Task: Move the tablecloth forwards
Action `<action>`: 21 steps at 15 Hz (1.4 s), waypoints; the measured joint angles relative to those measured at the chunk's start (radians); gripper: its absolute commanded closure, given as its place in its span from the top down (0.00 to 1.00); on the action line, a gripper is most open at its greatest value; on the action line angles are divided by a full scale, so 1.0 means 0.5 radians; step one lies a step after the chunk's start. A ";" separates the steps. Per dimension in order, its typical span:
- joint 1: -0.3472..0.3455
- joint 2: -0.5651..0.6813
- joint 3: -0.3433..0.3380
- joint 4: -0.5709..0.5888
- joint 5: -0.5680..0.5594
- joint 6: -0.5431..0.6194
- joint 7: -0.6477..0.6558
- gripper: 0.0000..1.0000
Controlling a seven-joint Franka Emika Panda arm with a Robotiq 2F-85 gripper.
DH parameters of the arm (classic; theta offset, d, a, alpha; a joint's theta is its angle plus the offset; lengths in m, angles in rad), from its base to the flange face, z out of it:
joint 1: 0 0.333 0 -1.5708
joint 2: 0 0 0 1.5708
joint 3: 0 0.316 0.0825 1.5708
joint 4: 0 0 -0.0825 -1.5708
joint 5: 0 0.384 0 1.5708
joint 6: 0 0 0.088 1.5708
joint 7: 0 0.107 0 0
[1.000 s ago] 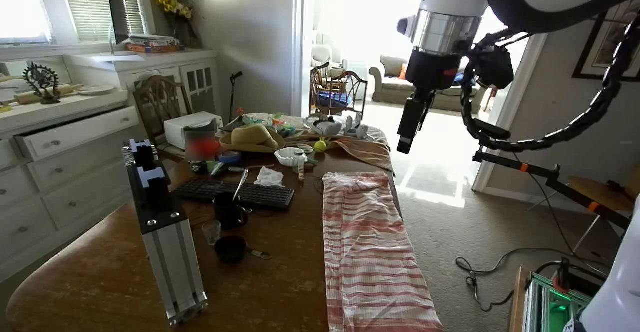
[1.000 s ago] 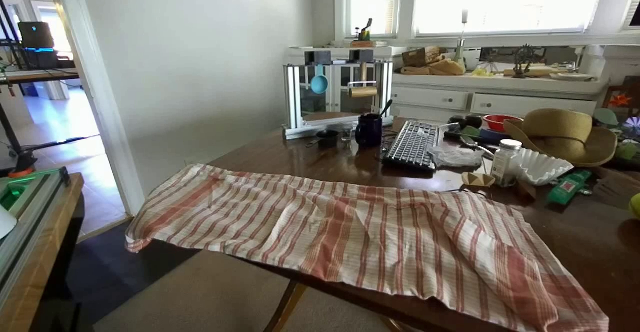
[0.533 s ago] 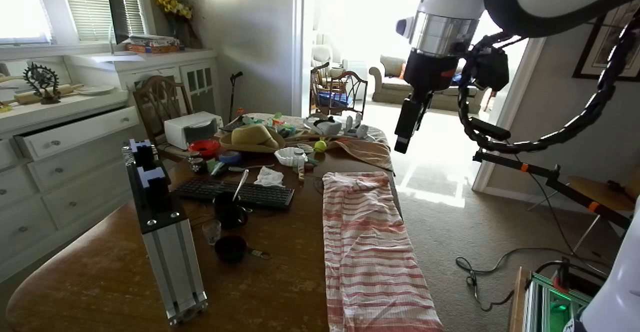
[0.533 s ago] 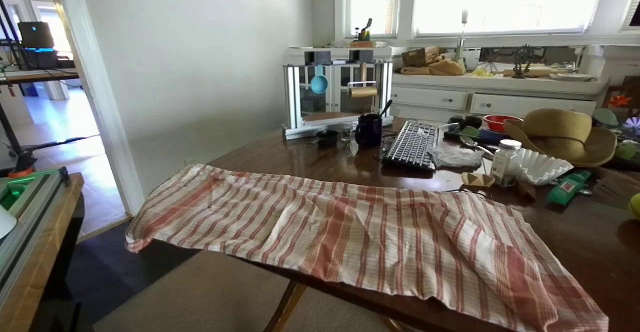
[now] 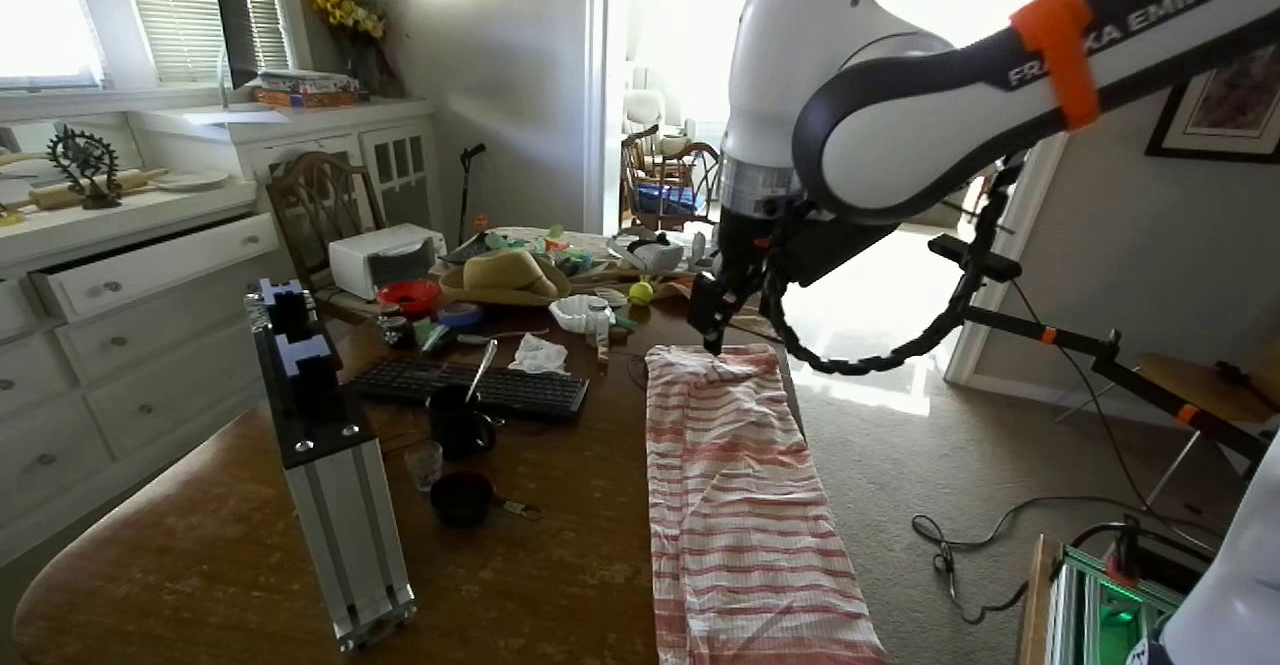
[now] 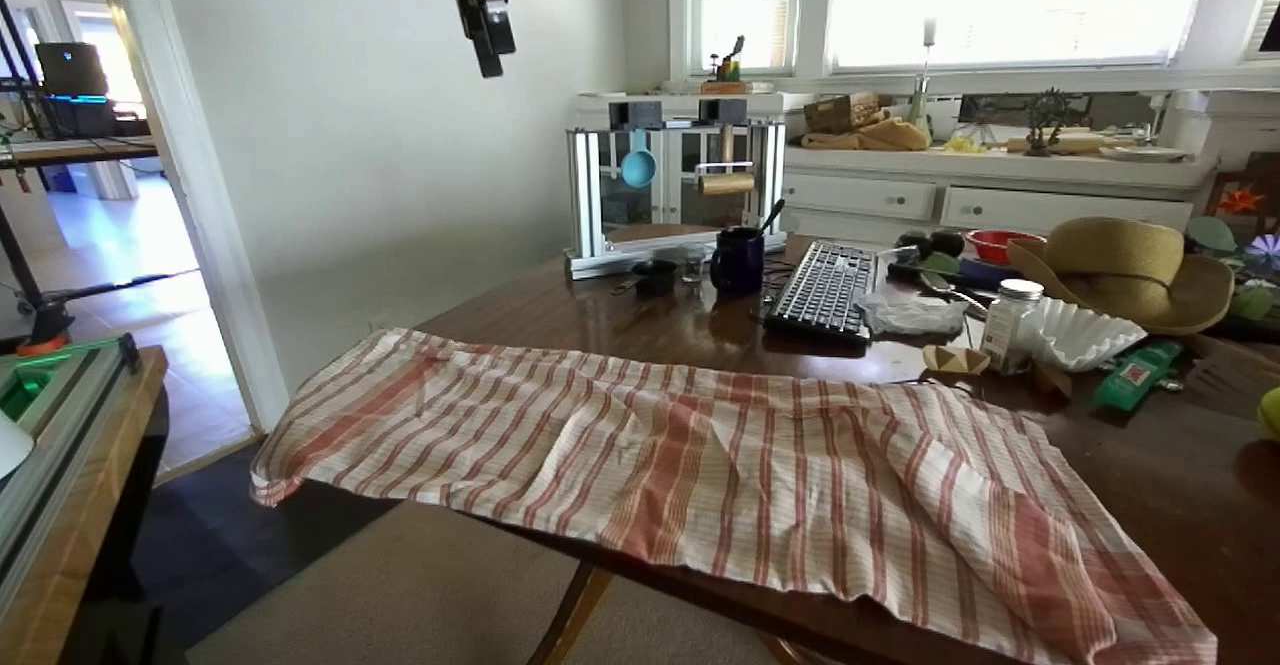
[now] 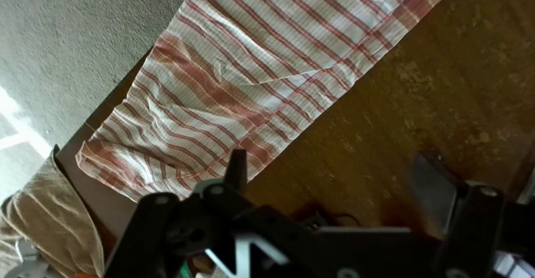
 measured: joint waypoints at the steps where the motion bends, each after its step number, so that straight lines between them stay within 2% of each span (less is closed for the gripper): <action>1: -0.020 0.101 0.009 0.044 -0.037 0.021 0.126 1.00; 3: -0.041 0.312 0.004 0.156 -0.087 0.024 0.320 1.00; 6: -0.029 0.608 -0.039 0.325 -0.093 0.039 0.397 1.00; 11: 0.077 1.052 -0.181 0.562 -0.168 0.169 0.618 1.00; 17: 0.276 1.415 -0.448 0.649 -0.326 0.434 1.053 1.00; 21: 0.331 1.590 -0.558 0.661 -0.327 0.557 1.191 1.00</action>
